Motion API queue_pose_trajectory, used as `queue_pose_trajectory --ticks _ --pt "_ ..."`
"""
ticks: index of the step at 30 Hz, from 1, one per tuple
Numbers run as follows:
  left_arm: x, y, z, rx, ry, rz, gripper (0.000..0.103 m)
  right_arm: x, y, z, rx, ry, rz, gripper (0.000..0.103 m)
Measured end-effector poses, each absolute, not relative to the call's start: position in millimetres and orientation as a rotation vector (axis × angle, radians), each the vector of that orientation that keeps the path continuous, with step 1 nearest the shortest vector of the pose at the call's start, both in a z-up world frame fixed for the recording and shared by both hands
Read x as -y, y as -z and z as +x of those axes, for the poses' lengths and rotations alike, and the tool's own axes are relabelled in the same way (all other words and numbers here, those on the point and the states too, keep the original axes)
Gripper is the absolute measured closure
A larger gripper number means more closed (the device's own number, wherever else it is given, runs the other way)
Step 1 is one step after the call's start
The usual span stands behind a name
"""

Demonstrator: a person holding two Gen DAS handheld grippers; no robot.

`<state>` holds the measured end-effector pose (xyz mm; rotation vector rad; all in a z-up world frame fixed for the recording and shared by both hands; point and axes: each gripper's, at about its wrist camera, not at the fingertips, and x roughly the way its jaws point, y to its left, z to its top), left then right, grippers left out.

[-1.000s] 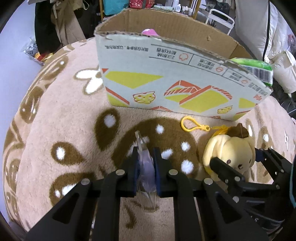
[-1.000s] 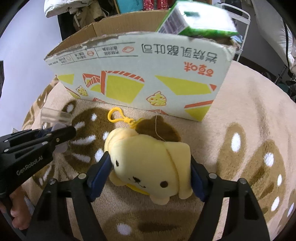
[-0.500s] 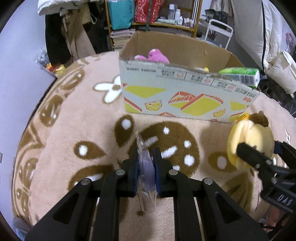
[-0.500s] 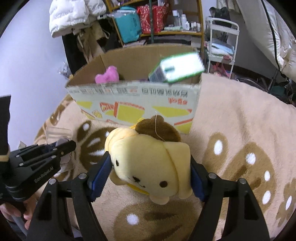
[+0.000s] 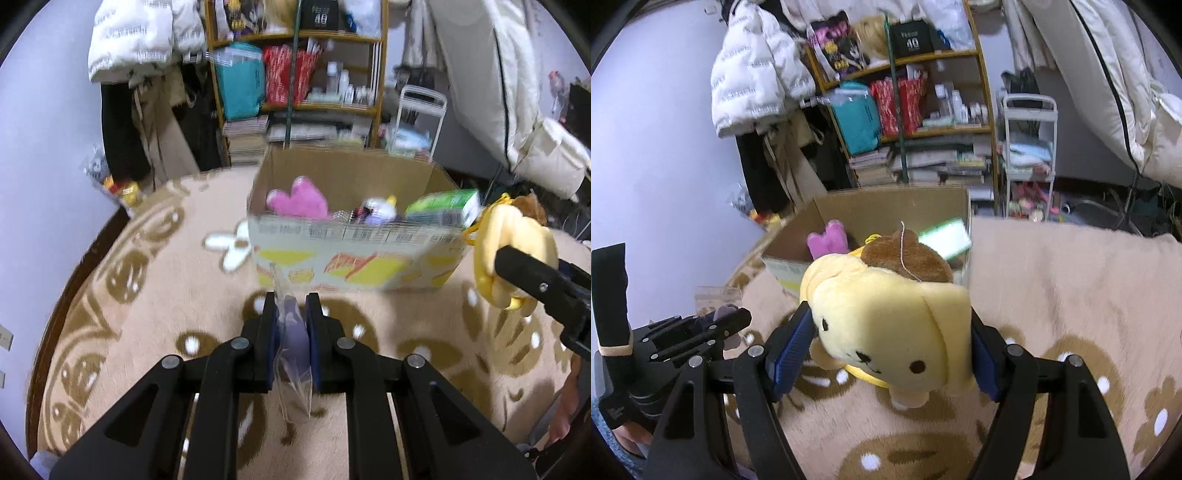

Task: Organize soft objects
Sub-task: 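Carry the clear bag and yellow dog over the box and release both inside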

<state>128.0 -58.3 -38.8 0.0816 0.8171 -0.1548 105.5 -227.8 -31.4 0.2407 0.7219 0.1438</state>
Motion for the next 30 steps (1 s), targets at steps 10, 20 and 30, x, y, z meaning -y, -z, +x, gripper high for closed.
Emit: queue_pose_trajectory --ticks 10,20,30 --pt "61.8 -17.5 122.6 -0.608 0.166 0.069 0.09 232.3 -4.9 110.0 -0.594 -0.161 0.23 0.023" --pt "63.9 -59.8 145.9 -0.501 0.159 0.075 0.09 232.8 -37.4 135.1 -0.518 -0.185 0.201 0.023" --pt "72.7 -71.5 182.9 -0.451 0.184 0.096 0.09 229.5 -56.2 166.5 -0.473 -0.206 0.178 0.022"
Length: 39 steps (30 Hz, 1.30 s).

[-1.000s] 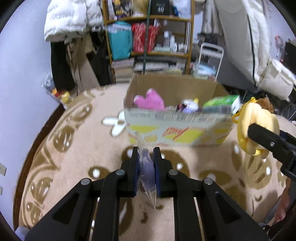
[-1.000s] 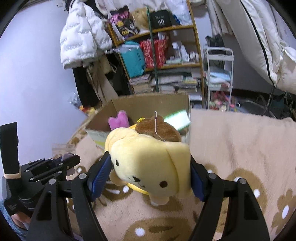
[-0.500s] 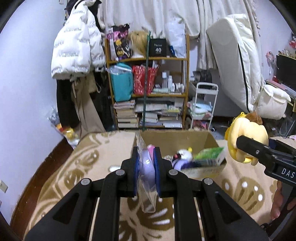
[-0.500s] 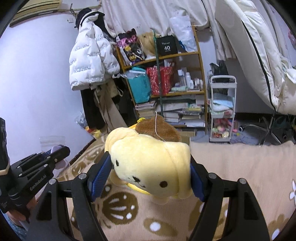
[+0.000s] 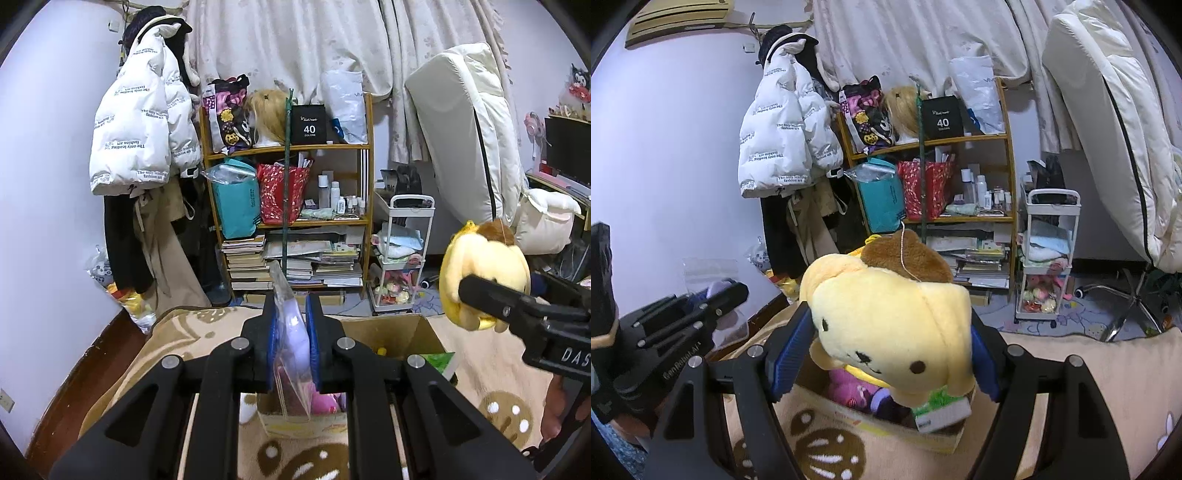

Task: Organize soft objects
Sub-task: 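Carry the clear bag and yellow dog over the box and release both inside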

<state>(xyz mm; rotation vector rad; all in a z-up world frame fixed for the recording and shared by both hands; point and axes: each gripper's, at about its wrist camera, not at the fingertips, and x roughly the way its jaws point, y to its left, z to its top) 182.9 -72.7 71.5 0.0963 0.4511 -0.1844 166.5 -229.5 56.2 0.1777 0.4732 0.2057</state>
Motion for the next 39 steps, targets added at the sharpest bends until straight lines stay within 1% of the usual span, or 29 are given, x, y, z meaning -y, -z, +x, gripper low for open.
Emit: queue_pose_trajectory --ticks 6,15,21,27,29,34,36,37,38,39 --pt "73.8 -49.6 202.8 -0.482 0.191 0.088 0.089 232.4 -46.7 182.9 -0.482 -0.205 0.197 0.021" --pt "79.3 -3.4 231.5 -0.59 0.209 0.074 0.089 237.0 -4.4 206.9 -0.567 -0.198 0.238 0.021" --pt "84.9 25.8 245.3 -0.669 0.226 0.064 0.089 237.8 28.6 216.4 -0.655 -0.194 0.208 0.02" --pt "84.1 41.3 254.1 -0.718 0.228 0.058 0.088 239.6 41.3 219.2 -0.68 -0.204 0.207 0.016" --pt "83.7 44.1 256.1 -0.729 0.224 0.067 0.084 241.3 42.3 218.5 -0.68 -0.211 0.215 0.014" --pt "83.0 47.5 256.2 -0.752 0.209 0.09 0.083 244.4 44.3 217.7 -0.686 -0.216 0.235 0.008" --pt "82.1 45.3 254.0 -0.749 0.204 0.091 0.079 243.5 42.7 216.5 -0.685 -0.223 0.231 0.007" --pt "81.5 43.9 252.3 -0.745 0.201 0.094 0.074 242.6 41.8 215.7 -0.684 -0.223 0.225 0.005" --pt "80.9 42.0 250.2 -0.738 0.196 0.098 0.066 241.7 40.9 214.9 -0.683 -0.221 0.222 0.004" --pt "80.1 39.6 247.4 -0.727 0.19 0.101 0.062 240.9 40.1 213.9 -0.682 -0.219 0.221 0.002"
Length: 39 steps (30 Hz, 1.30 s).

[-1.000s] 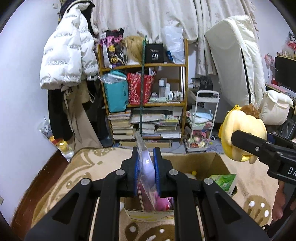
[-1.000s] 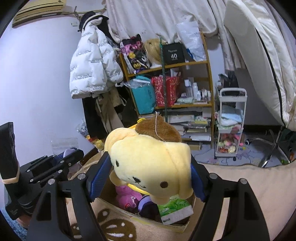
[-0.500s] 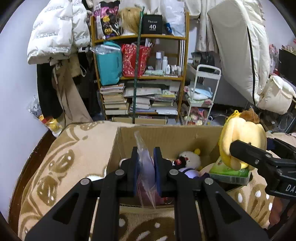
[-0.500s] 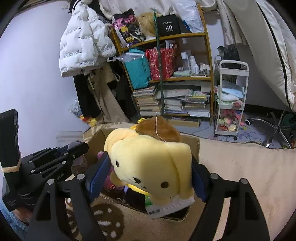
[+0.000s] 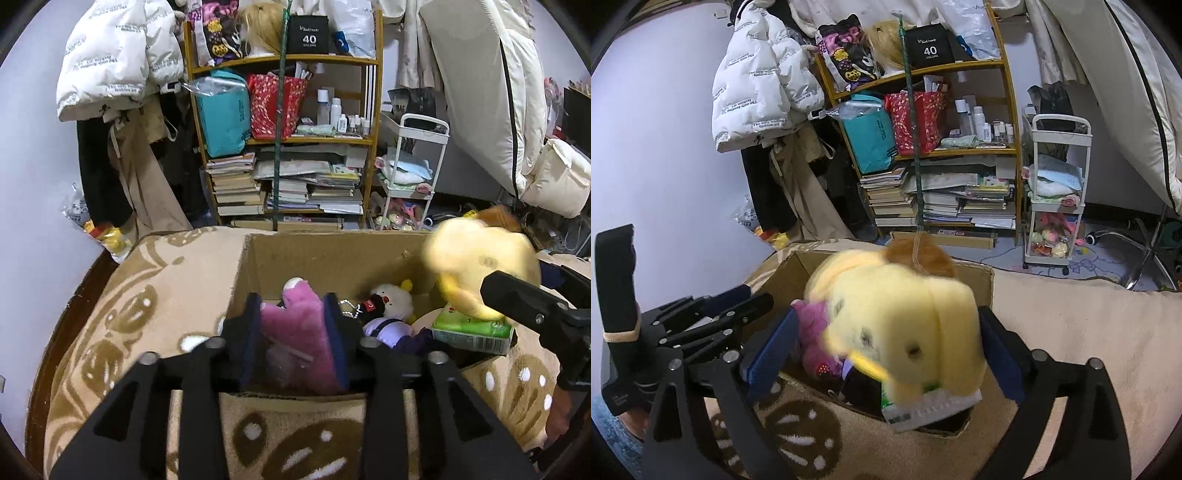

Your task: Organize soft objects

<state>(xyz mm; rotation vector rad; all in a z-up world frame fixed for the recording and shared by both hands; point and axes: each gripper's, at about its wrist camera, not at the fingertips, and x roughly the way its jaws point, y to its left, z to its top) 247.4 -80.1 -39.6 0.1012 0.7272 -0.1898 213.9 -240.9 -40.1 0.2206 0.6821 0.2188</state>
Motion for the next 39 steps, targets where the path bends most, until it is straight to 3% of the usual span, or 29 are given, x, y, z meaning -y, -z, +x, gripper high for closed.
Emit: queue_pose_trajectory --ticks 2,6,11,17,39 --pt "78.9 34.1 241.2 -0.701 0.18 0.106 0.05 240.5 39.2 212.0 -0.683 -0.216 0.222 0.001" --pt "74.9 24.1 231.9 -0.685 0.169 0.111 0.044 239.4 35.9 204.6 -0.684 -0.199 0.203 0.0" --pt "67.3 6.4 213.9 -0.657 0.164 0.102 0.023 244.3 25.6 191.2 -0.667 -0.165 0.197 0.0" --pt "57.4 -16.6 183.6 -0.618 0.157 0.08 0.01 254.0 7.8 167.8 -0.629 -0.138 0.212 0.0" --pt "34.6 -50.7 79.7 -0.453 0.107 0.092 0.005 250.7 -43.4 65.1 -0.445 -0.055 0.124 0.0"
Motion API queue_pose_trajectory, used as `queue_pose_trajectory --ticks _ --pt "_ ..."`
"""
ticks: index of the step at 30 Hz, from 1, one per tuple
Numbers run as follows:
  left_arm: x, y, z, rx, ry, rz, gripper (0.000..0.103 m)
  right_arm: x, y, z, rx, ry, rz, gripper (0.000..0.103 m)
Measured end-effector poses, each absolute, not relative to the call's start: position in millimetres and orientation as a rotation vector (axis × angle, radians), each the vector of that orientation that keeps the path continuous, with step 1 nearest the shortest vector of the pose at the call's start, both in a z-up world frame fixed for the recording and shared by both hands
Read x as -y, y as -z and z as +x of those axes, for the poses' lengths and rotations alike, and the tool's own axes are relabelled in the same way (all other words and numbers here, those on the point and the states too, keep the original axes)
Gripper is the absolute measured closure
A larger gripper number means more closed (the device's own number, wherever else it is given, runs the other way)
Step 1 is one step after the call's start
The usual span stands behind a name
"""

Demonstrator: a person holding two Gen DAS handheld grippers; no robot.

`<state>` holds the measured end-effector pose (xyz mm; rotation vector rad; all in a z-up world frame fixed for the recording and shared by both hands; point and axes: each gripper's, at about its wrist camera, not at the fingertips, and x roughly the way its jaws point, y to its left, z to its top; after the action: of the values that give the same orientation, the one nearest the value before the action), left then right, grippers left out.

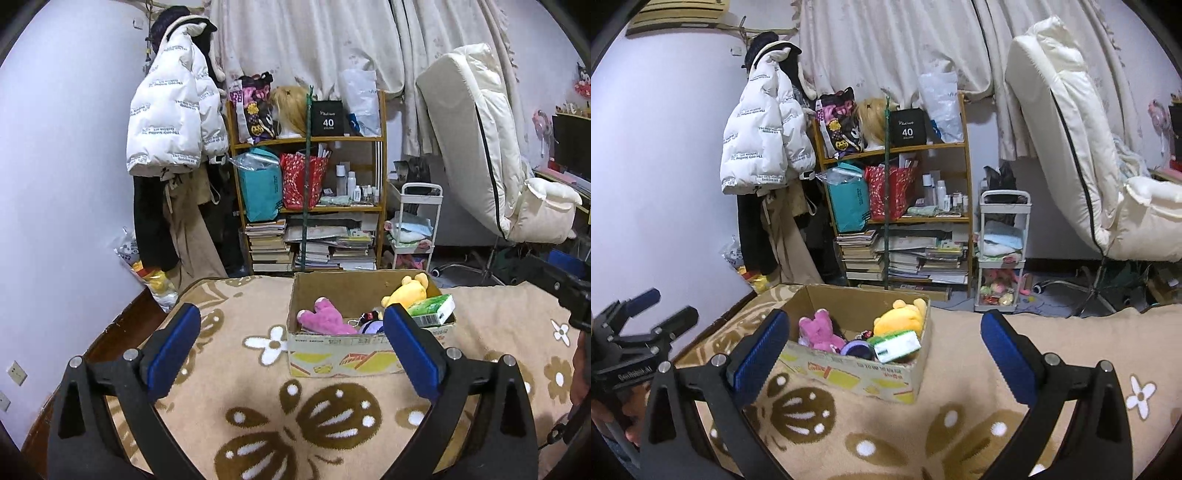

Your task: Organize soft objects

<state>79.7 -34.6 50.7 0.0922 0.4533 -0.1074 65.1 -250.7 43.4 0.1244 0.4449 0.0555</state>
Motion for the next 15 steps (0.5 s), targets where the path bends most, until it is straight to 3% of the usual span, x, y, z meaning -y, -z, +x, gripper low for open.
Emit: queue_pose_trajectory --ticks 15 --pt "36.0 -33.6 55.3 -0.483 0.098 0.116 0.005 249.1 -28.8 34.8 -0.451 -0.046 0.117 0.0"
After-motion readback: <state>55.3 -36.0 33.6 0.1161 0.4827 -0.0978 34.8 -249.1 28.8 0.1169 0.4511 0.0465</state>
